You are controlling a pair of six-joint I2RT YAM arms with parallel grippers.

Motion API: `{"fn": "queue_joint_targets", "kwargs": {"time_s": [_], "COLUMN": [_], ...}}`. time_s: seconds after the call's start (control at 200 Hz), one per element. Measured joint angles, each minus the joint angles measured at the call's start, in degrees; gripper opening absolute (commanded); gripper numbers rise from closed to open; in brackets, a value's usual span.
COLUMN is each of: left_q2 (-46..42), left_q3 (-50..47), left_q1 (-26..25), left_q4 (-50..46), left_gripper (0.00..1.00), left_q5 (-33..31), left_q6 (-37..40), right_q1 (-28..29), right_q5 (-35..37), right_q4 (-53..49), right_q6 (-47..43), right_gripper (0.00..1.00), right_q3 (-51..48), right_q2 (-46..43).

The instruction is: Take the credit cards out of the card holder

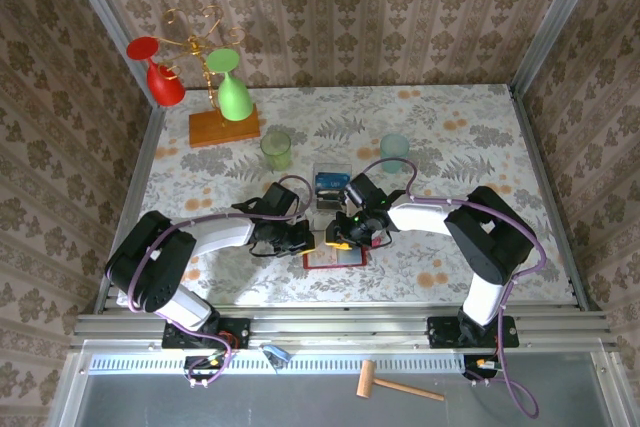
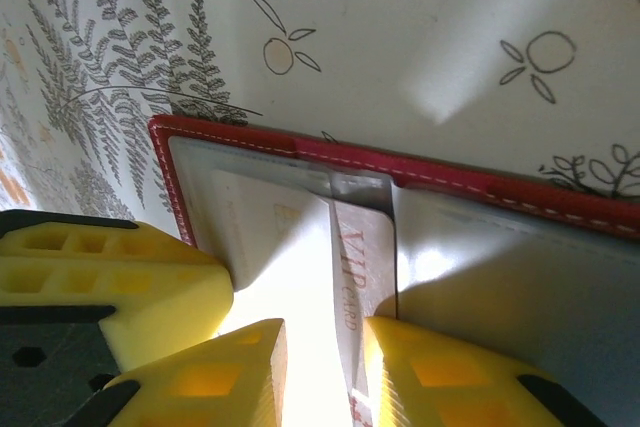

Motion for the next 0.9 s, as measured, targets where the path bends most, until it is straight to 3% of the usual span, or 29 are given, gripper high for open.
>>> {"fn": "queue_joint_targets", "kwargs": {"time_s": [0.9], "left_q2": [-0.3], "left_q3": [1.5], "left_q1": [-0.4], "left_q4": [-1.6], "left_gripper": [0.07], "left_q5": [-0.3], "left_q6": [0.2], "right_q1": [0.0], "right_q5": [2.4], "right_q4": [-3.4], "right_q6": [-1.4], "right_gripper": [0.27], "right_q3": [0.9], "right_q2": [-2.3]}}
